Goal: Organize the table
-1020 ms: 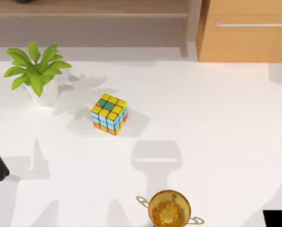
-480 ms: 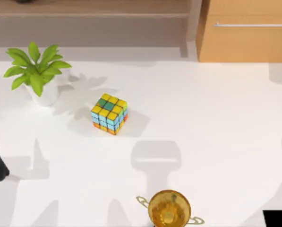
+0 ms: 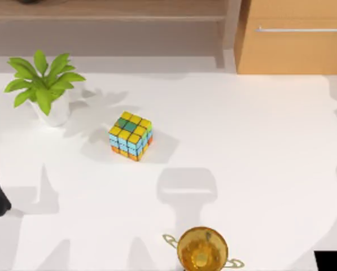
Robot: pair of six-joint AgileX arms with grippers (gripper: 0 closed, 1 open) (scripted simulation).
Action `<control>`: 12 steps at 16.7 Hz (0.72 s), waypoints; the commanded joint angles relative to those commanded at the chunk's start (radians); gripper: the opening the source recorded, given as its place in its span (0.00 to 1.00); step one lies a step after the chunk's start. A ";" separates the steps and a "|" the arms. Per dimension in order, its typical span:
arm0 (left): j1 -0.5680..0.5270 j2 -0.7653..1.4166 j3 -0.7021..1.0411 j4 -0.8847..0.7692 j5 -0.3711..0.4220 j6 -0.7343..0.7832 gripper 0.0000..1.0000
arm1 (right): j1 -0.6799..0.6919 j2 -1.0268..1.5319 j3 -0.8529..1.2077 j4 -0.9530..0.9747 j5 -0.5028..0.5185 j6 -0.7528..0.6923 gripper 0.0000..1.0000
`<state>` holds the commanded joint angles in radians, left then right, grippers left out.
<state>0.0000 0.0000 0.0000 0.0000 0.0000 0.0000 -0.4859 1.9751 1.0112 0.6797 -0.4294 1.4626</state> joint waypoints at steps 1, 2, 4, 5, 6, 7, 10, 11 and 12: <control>0.000 0.000 0.000 0.000 0.000 0.000 1.00 | 0.000 0.000 0.000 0.000 0.000 0.000 1.00; 0.000 0.000 0.000 0.000 0.000 0.000 1.00 | 0.000 0.000 0.000 0.000 0.000 0.000 1.00; 0.000 0.000 0.000 0.000 0.000 0.000 1.00 | 0.000 0.000 0.000 0.000 0.000 0.000 1.00; 0.000 0.000 0.000 0.000 0.000 0.000 1.00 | 0.000 0.000 0.000 0.000 0.000 0.000 1.00; 0.000 0.000 0.000 0.000 0.000 0.000 1.00 | -0.002 -0.001 -0.001 0.000 0.000 0.000 1.00; 0.000 0.000 0.000 0.000 0.000 0.000 1.00 | -0.004 -0.004 -0.003 0.002 -0.001 -0.001 1.00; 0.000 0.000 0.000 0.000 0.000 0.000 1.00 | -0.021 -0.050 -0.058 0.017 -0.019 -0.010 1.00; 0.000 0.000 0.000 0.000 0.000 0.000 1.00 | -0.028 -0.059 -0.080 0.019 -0.023 -0.011 1.00; 0.000 0.000 0.000 0.000 0.000 0.000 1.00 | -0.035 -0.073 -0.094 0.025 -0.029 -0.013 1.00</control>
<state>0.0000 0.0000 0.0000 0.0000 0.0000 0.0000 -0.5208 1.9022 0.9169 0.7049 -0.4583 1.4497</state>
